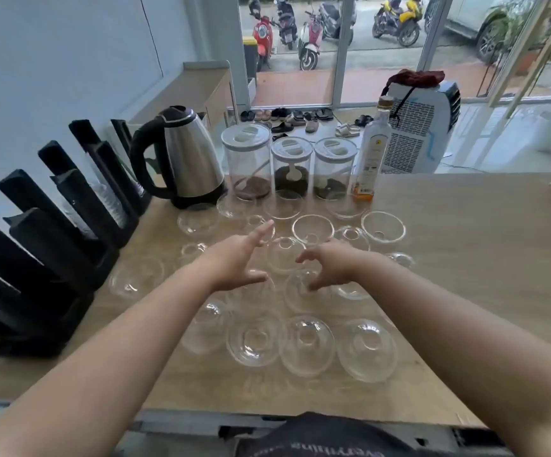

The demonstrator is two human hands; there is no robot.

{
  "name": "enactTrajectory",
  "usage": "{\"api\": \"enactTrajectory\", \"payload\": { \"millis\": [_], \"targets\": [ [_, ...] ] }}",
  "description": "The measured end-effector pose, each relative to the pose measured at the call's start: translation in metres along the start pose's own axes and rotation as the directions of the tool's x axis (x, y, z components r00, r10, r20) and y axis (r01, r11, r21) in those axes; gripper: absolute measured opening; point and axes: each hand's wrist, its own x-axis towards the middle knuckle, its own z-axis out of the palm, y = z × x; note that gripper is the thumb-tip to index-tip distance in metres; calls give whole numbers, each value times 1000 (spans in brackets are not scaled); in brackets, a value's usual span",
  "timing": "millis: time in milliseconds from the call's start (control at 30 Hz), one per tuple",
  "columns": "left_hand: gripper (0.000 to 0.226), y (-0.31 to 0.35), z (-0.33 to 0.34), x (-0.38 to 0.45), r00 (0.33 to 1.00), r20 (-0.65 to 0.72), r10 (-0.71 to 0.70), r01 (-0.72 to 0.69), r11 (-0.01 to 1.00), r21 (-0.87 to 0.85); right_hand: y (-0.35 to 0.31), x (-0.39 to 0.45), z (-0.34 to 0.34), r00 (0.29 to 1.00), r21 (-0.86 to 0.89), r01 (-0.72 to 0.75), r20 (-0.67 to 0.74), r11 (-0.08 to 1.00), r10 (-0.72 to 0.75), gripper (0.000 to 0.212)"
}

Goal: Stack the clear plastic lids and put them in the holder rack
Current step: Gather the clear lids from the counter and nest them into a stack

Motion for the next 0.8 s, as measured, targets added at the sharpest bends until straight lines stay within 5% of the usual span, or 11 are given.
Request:
{"api": "enactTrajectory", "payload": {
  "millis": [333,800],
  "targets": [
    [72,-36,39,-25,998,-1,-60,59,996,-69,-3,-13,20,998,-117,58,0,991,-58,79],
    [98,-45,34,-14,984,119,-134,137,990,-17,2,-14,28,994,-123,63,-77,990,-73,85]
  ]
}}
